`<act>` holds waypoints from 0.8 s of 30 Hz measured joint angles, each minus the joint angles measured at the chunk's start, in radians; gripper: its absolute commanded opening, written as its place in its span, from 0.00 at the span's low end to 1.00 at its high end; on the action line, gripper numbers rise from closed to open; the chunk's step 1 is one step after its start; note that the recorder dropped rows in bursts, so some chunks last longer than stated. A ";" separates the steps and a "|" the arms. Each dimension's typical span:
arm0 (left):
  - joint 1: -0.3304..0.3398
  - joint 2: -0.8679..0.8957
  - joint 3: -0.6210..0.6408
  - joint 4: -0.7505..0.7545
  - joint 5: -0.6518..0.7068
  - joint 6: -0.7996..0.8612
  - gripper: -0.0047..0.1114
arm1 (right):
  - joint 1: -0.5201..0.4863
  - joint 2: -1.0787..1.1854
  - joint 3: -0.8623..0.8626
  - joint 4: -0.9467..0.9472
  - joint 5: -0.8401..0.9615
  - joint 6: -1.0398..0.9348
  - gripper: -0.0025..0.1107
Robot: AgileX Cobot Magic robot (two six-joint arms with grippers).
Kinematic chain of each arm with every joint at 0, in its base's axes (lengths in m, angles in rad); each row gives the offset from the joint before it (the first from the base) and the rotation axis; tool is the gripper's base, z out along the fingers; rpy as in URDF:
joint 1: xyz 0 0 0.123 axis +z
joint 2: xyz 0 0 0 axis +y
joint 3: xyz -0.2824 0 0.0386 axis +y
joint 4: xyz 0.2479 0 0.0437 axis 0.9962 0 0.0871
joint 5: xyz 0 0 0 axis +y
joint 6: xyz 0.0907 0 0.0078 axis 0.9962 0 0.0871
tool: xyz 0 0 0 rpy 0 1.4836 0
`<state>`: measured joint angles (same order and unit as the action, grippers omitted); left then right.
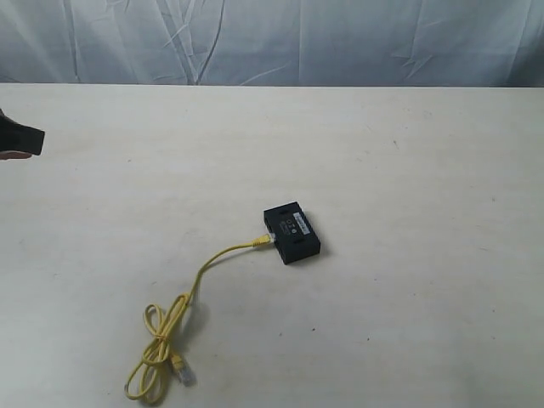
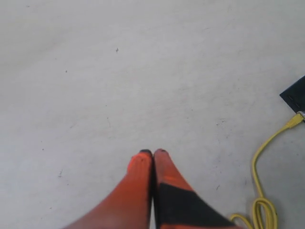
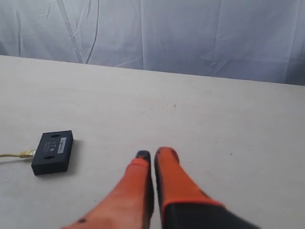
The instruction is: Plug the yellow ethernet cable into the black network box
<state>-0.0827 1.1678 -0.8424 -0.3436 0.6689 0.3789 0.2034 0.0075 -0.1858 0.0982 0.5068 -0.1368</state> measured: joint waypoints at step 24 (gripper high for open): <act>0.000 0.000 0.000 0.002 -0.006 0.000 0.04 | 0.000 0.000 0.096 -0.011 -0.081 0.079 0.07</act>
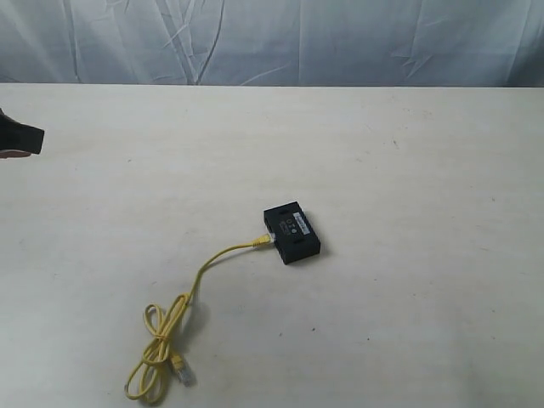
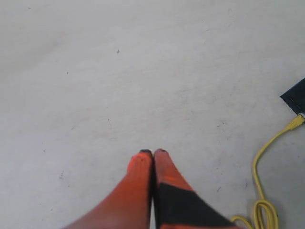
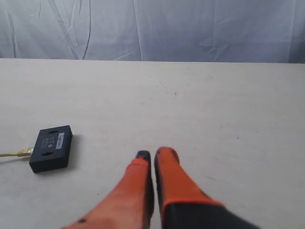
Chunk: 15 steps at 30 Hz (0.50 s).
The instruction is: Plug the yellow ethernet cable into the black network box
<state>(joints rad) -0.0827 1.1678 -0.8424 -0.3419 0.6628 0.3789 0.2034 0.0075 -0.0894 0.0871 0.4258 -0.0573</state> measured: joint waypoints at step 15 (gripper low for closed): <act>0.000 0.000 0.000 0.000 0.000 0.002 0.04 | 0.000 0.000 0.084 0.000 -0.055 0.005 0.07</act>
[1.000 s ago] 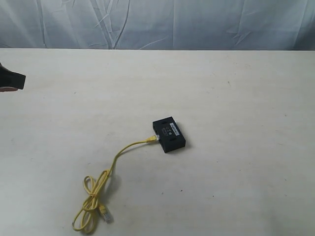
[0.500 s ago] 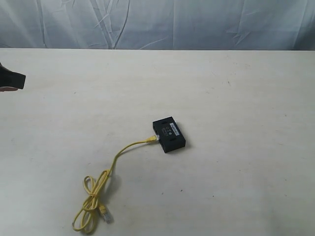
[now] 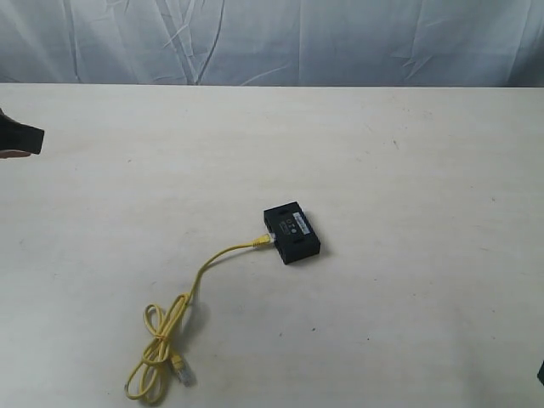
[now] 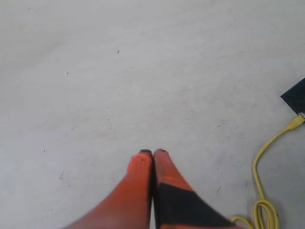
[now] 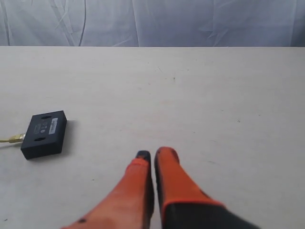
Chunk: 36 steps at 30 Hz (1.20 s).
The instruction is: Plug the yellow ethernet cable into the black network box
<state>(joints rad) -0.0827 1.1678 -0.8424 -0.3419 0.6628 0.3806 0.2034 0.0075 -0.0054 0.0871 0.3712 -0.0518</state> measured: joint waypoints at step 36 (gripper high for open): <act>0.000 0.000 0.000 0.000 -0.002 0.000 0.04 | -0.188 -0.002 0.001 0.045 0.011 0.004 0.07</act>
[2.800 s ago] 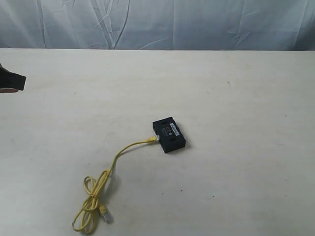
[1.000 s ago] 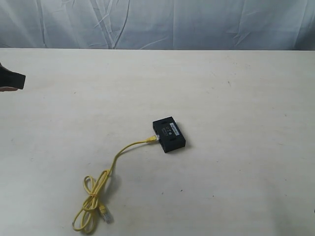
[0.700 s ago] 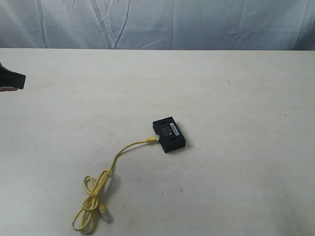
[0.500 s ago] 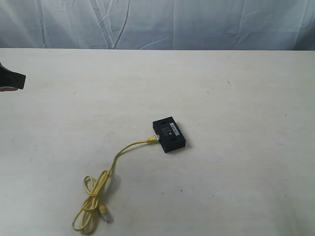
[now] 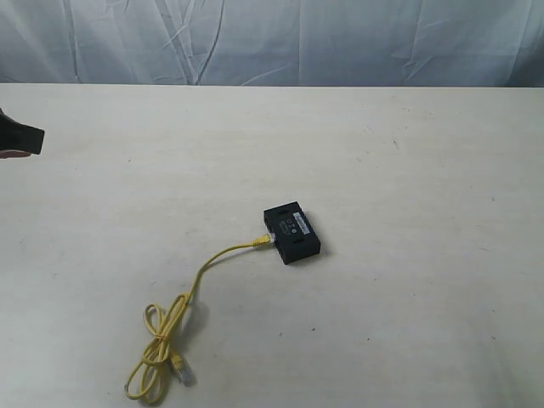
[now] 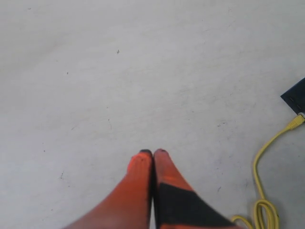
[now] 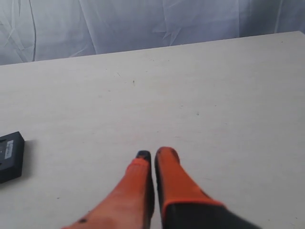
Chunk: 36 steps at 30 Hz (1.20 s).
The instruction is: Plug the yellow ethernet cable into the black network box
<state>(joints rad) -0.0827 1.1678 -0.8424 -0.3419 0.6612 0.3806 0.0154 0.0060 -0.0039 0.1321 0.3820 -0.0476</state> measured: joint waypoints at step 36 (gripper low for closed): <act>0.000 -0.995 0.750 0.179 -0.364 0.000 0.04 | 0.000 0.000 0.000 0.006 0.003 0.000 0.07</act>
<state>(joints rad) -0.0827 0.1729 -0.0928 -0.1630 0.2976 0.3806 0.0154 0.0060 -0.0039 0.1384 0.3851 -0.0476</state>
